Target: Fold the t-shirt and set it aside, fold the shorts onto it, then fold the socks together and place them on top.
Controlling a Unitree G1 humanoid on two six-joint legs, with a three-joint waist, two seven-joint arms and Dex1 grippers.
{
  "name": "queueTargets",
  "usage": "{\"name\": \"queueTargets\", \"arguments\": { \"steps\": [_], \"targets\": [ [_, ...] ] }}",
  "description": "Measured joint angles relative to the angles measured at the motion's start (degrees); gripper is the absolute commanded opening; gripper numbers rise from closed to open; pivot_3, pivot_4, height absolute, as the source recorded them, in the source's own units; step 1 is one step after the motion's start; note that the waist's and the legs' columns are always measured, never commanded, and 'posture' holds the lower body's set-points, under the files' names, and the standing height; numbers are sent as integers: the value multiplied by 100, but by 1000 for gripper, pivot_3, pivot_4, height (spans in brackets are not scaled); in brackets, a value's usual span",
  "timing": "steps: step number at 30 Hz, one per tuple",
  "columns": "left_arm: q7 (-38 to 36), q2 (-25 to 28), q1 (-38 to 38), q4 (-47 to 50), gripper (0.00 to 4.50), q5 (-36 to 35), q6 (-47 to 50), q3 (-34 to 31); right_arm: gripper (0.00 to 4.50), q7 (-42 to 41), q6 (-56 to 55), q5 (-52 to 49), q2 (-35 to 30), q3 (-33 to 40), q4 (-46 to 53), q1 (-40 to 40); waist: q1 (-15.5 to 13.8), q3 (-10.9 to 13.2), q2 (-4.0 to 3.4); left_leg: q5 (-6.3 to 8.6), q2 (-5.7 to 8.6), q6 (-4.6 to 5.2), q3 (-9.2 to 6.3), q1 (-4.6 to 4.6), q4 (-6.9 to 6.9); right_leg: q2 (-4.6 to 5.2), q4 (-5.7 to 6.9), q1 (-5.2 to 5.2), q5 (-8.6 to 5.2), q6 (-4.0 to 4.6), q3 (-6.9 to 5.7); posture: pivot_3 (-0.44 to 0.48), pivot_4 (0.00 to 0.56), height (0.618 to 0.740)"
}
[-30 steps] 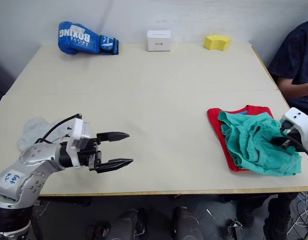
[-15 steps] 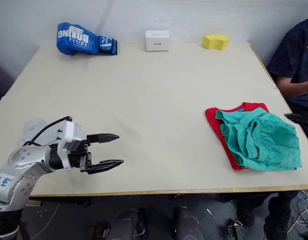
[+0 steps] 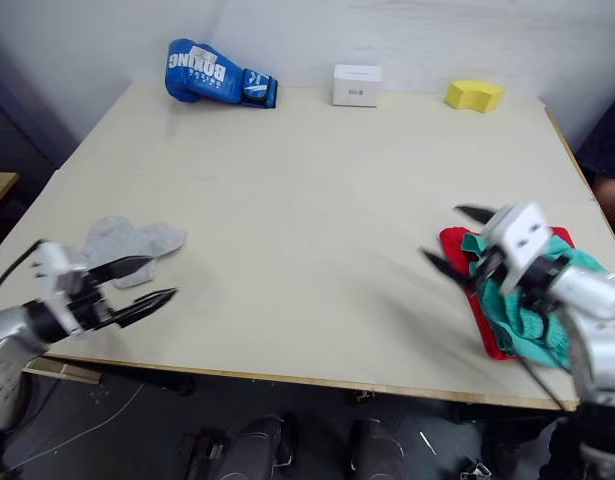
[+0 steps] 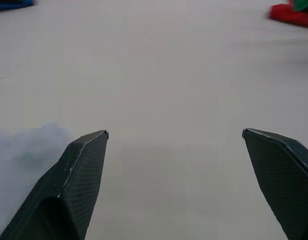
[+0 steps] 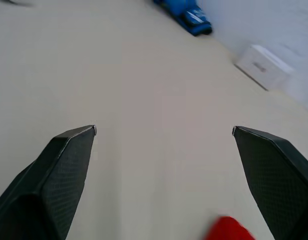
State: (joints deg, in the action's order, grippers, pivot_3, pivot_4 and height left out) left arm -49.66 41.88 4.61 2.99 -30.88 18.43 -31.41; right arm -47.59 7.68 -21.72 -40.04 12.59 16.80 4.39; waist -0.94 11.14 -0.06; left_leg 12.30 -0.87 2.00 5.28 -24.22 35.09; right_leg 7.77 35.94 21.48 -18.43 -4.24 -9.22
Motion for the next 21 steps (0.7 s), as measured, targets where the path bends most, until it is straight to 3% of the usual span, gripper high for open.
{"name": "queueTargets", "arguments": {
  "steps": [6,11,13,14,15,16,17,18,19,21],
  "targets": [
    [835,-497,1629,-382,4500,214,-309,-1627,4459,35,-925,117,804,-331,341,-1147,-24,5,47,69,3,5,52,7,17,17,-24,-2,2,-17,27,0,150,740],
    [1567,-589,2527,-601,4500,559,26,-2168,4459,38,-1343,208,935,-366,344,-1705,-31,-10,75,76,-22,-1,43,1,16,0,-62,-1,-1,2,36,0,150,740],
    [1656,-545,2494,-444,4500,468,320,-2212,4459,5,-1396,165,904,-340,344,-1550,-43,-16,47,76,-72,-2,35,-39,-9,-75,-160,-24,16,104,61,0,150,740],
    [1635,-441,2388,-289,4500,344,521,-2192,4459,-117,-1397,57,819,-322,336,-1473,-57,-10,38,72,-79,-8,47,-71,-28,-124,-95,-22,-3,115,182,0,150,740],
    [1600,-243,2181,-73,4500,192,740,-2147,4459,-318,-1410,-69,674,-314,326,-1423,-75,-30,90,61,-76,-25,135,-63,-67,-137,52,-4,-119,154,353,0,150,740],
    [1554,-46,1993,155,4500,95,898,-2082,4459,-501,-1439,-165,568,-312,307,-1357,-77,-36,174,40,-86,-55,249,20,-101,-130,171,10,-247,154,486,0,150,740],
    [1498,165,1816,394,4500,-5,1087,-1961,4459,-692,-1504,-243,450,-311,272,-1230,-75,-17,274,5,-93,-140,353,103,-77,-101,202,82,-354,117,597,0,150,740],
    [1469,289,1708,600,4500,-84,1263,-1856,4459,-812,-1562,-285,373,-300,249,-1110,-87,-30,257,30,-89,-211,236,95,37,-113,194,64,-346,142,595,0,150,740],
    [1458,426,1534,732,4500,-170,1475,-1721,4459,-899,-1638,-311,369,-298,208,-1000,-69,-2,186,116,-69,-234,34,94,125,-120,160,2,-342,145,504,0,150,740],
    [1460,761,1047,928,4500,-355,1936,-1380,4459,-961,-1644,-308,449,-414,51,-932,-21,3,112,166,-76,-151,-11,110,72,-136,100,-111,-318,108,434,0,150,740]
  ]
}}
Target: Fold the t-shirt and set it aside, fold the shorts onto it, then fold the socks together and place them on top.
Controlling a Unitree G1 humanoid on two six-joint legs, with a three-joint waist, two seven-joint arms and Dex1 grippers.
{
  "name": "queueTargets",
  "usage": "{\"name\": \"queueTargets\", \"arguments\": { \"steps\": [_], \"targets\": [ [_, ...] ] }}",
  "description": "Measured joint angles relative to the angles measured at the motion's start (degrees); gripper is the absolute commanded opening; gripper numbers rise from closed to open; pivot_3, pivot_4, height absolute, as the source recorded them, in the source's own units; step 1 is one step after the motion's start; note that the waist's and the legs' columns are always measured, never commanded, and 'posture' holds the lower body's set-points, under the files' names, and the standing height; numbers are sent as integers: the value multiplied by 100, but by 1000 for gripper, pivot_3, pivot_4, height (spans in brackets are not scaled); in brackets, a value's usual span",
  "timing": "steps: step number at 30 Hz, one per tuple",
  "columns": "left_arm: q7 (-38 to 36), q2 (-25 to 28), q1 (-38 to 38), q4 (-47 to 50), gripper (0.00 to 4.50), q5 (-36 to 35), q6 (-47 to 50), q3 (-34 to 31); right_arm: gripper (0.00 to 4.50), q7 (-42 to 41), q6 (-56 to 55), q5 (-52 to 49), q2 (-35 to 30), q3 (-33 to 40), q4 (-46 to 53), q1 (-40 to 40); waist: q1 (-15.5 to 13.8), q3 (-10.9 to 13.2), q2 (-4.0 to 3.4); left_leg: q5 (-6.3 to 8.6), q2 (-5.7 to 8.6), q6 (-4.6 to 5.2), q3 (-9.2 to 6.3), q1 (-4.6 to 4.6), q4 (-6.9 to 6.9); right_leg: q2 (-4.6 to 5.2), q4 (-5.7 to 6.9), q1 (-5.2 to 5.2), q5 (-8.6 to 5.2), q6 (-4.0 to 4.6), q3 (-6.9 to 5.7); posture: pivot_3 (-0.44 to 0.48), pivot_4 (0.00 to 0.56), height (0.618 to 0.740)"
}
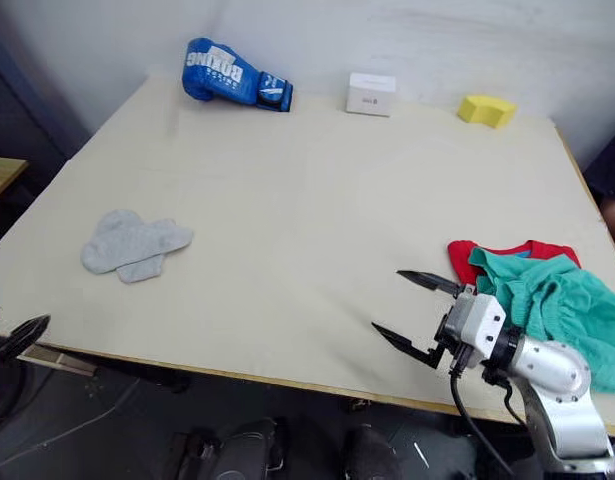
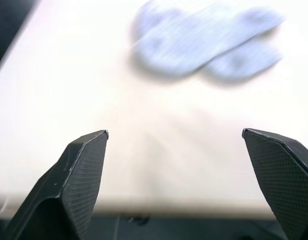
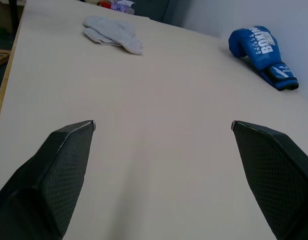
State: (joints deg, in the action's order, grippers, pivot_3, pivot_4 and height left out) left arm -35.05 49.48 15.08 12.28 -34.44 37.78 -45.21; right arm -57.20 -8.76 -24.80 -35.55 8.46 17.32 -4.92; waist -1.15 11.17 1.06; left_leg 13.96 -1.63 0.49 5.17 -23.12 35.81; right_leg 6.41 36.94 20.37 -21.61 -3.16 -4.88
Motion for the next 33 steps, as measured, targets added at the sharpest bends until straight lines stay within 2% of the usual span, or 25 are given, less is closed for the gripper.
{"name": "queueTargets", "arguments": {
  "steps": [2,6,10,14,20,25,33],
  "targets": [
    [-19,328,-437,135,4500,-20,283,512,4459,12,19,27,50,-163,-80,216,67,-2,2,-5,2,22,15,-7,-9,-3,1,10,62,-99,4,0,150,740],
    [51,471,-1395,-52,4500,391,322,1882,4459,139,54,102,77,-295,-66,459,219,-5,8,-7,-8,-8,38,-10,-34,-30,3,17,52,-118,8,0,150,740],
    [27,488,-2135,-926,4500,1061,185,2949,4459,304,159,209,81,-355,-60,470,277,-4,12,-9,-14,-12,51,-10,-36,-47,5,23,48,-125,17,0,150,740],
    [-125,633,-2444,-1297,3635,1395,154,3380,4500,477,273,229,85,-354,100,432,282,-5,19,-2,-13,-7,61,5,-29,-41,11,28,47,-129,38,0,150,740],
    [-404,483,-2987,-1979,1692,1775,-299,3792,4500,797,395,302,116,-342,334,122,258,-4,19,-7,-16,-29,57,59,-34,-35,60,10,60,-106,45,0,150,740],
    [-832,276,-3167,-1697,57,1791,-345,4064,4500,877,395,333,102,-185,355,-71,193,-4,19,-29,-16,-28,57,59,-42,-27,57,10,79,-98,45,0,150,740],
    [-1429,-402,-3568,407,21,1135,626,5042,4500,891,390,420,45,-68,374,-338,119,-4,21,-59,-9,-9,59,13,-42,-25,44,39,81,-104,41,0,150,740]
  ]
}}
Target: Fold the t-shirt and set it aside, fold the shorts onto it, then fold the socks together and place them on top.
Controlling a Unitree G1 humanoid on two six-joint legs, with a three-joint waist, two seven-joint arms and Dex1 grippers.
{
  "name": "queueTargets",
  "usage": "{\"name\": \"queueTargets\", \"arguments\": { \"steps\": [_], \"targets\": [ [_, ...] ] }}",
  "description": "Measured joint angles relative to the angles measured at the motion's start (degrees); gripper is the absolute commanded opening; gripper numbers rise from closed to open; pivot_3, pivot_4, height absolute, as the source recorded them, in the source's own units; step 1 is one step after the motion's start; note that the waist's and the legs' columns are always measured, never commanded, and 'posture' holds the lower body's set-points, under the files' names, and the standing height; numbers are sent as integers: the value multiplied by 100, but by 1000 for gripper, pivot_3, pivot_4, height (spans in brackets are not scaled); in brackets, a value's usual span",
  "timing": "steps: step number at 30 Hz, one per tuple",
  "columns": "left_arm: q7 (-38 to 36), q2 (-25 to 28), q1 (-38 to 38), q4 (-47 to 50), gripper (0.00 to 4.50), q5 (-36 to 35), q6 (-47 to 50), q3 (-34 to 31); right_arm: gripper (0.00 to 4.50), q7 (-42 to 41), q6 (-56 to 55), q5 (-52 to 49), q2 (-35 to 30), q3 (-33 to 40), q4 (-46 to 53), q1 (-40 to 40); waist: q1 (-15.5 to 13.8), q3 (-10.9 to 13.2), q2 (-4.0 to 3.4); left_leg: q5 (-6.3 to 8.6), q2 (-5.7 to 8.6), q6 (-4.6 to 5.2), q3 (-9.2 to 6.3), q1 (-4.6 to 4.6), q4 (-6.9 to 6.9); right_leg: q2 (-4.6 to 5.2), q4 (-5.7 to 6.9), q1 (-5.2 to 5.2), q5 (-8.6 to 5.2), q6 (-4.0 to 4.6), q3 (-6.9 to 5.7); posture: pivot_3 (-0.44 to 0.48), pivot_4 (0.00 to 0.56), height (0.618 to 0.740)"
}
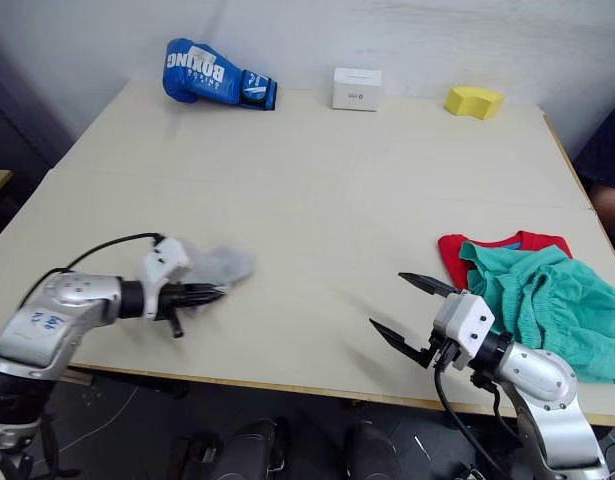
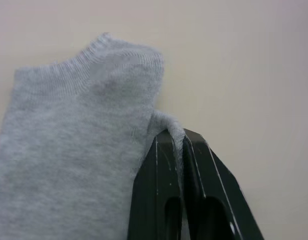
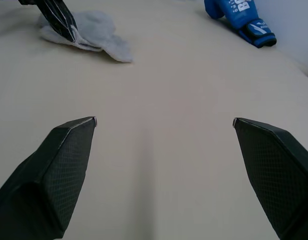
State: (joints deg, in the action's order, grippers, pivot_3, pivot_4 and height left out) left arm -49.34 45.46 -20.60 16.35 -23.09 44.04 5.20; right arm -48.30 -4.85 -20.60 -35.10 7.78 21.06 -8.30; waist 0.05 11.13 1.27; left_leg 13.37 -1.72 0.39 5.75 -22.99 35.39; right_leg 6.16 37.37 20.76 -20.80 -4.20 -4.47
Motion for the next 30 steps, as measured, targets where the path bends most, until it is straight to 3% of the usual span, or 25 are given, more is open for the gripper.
{"name": "queueTargets", "arguments": {
  "steps": [4,10,14,19,25,30],
  "targets": [
    [97,-605,-422,171,21,6,118,507,4500,54,15,48,0,11,16,-135,2,1,1,-3,-5,1,-2,4,7,-19,5,-3,1,-2,1,0,150,740],
    [340,-1343,-618,5,1785,94,32,836,4500,56,30,101,0,-110,126,-131,11,4,6,0,-15,7,-11,4,23,-32,14,-5,6,-5,5,0,150,740],
    [-79,-1292,-605,62,3012,-21,-553,641,4500,7,100,183,-86,-297,309,62,19,4,6,-1,-21,1,-12,3,22,-36,11,-3,8,-2,4,0,150,740],
    [-856,-575,-769,-114,3012,-368,-1030,-140,4500,-105,129,905,-21,-1282,184,907,29,5,5,-7,-37,-14,-15,7,21,-51,11,-3,8,13,-2,0,150,740],
    [-778,-637,-1672,-2430,3012,244,-1769,-276,4500,38,65,2075,475,-2496,-822,1885,-9,6,6,-16,-27,1,-22,-16,31,-46,8,6,19,10,-9,0,150,740],
    [-860,-826,-2154,-4040,3012,840,-2225,45,4500,108,-601,2671,505,-2840,-1509,2394,11,8,10,-15,-25,-9,3,-52,57,-45,12,41,21,1,0,0,150,740]
  ]
}}
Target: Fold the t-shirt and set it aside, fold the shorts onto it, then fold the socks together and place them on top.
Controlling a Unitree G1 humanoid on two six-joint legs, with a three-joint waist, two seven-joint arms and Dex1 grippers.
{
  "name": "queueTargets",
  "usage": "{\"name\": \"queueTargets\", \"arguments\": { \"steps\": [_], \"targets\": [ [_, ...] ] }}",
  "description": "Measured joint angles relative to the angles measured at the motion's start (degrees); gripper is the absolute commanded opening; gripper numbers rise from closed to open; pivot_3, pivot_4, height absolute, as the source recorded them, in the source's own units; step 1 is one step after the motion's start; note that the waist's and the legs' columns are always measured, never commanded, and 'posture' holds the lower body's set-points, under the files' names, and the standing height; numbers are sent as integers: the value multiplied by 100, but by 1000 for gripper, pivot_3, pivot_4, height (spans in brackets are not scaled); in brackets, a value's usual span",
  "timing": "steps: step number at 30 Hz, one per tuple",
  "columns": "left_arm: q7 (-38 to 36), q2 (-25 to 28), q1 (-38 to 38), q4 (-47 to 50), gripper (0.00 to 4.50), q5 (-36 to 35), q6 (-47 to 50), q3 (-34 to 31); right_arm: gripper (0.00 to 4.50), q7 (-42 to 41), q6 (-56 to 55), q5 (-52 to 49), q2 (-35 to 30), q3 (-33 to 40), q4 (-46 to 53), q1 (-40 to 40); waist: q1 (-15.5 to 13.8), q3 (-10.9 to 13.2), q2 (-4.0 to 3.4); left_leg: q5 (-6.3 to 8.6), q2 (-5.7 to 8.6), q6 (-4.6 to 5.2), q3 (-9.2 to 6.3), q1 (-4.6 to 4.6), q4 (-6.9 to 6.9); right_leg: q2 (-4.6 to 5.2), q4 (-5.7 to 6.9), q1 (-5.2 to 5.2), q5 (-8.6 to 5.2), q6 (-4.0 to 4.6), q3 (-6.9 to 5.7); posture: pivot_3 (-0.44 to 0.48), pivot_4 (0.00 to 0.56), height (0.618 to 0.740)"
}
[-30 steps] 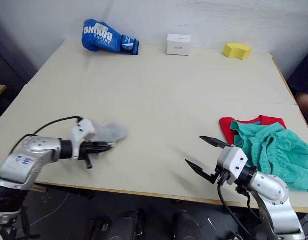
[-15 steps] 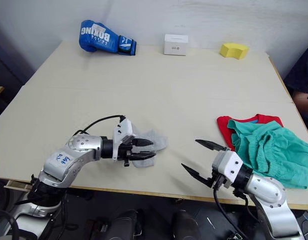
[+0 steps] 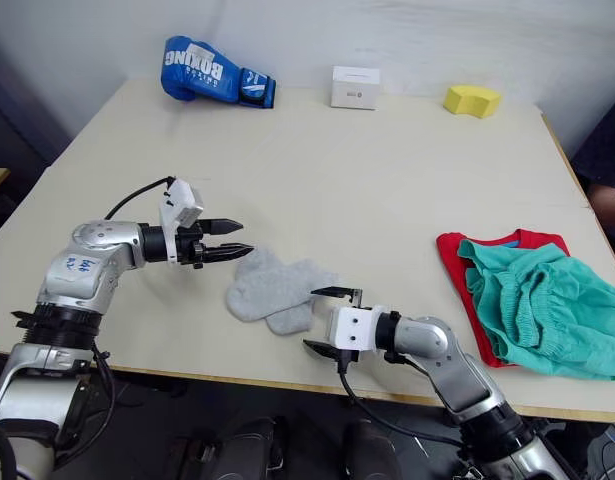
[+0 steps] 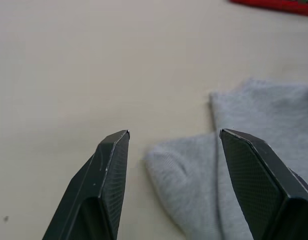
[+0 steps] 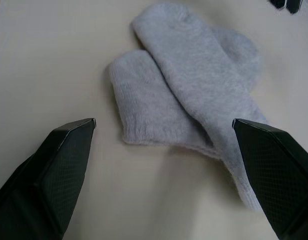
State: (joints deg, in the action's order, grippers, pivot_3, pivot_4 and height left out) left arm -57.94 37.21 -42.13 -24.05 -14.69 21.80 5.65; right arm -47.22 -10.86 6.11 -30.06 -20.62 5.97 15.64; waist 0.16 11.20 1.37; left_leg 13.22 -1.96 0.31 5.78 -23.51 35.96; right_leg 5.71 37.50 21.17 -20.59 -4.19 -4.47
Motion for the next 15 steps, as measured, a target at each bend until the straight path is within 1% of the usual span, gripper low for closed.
{"name": "queueTargets", "arguments": {
  "steps": [1,2,3,6,9,12,14,15],
  "targets": [
    [-5,-73,-63,-188,3053,65,-68,8,4198,13,-134,57,8,-37,-96,77,1,2,4,0,0,0,2,-2,3,0,1,2,0,0,1,0,150,740],
    [-2,-154,-144,-385,3053,136,-122,27,4088,36,-263,113,40,-83,-225,184,3,5,9,0,-1,0,5,-2,7,-1,4,2,0,-1,1,0,150,740],
    [5,-207,-190,-472,3053,177,-126,53,3814,57,-334,170,72,-110,-312,248,9,7,13,-1,-2,0,6,-1,10,-2,9,3,1,-2,2,0,150,740],
    [-35,-274,-193,-622,3053,378,-85,234,2809,69,-647,309,174,-243,-659,441,51,9,17,-5,-4,-1,13,9,11,-2,28,5,2,-4,11,0,150,740],
    [-28,-296,11,-552,3053,401,77,226,1798,72,-880,390,282,-371,-1001,626,114,9,18,-10,-9,-2,12,21,10,-2,41,1,3,-1,14,0,150,740],
    [1,-316,157,-296,2409,381,262,187,651,74,-1072,417,382,-417,-1378,762,140,8,22,-9,-12,3,6,27,9,-2,45,-5,5,3,12,0,150,740],
    [48,-317,246,-149,1872,375,349,148,50,74,-1186,415,417,-418,-1586,832,145,8,22,-9,-13,3,5,28,9,-2,44,-7,6,4,12,0,150,740],
    [78,-317,300,-76,1528,369,397,122,0,74,-1271,414,421,-418,-1678,872,146,8,22,-9,-13,3,5,29,9,-2,44,-7,6,4,12,0,150,740]
  ]
}}
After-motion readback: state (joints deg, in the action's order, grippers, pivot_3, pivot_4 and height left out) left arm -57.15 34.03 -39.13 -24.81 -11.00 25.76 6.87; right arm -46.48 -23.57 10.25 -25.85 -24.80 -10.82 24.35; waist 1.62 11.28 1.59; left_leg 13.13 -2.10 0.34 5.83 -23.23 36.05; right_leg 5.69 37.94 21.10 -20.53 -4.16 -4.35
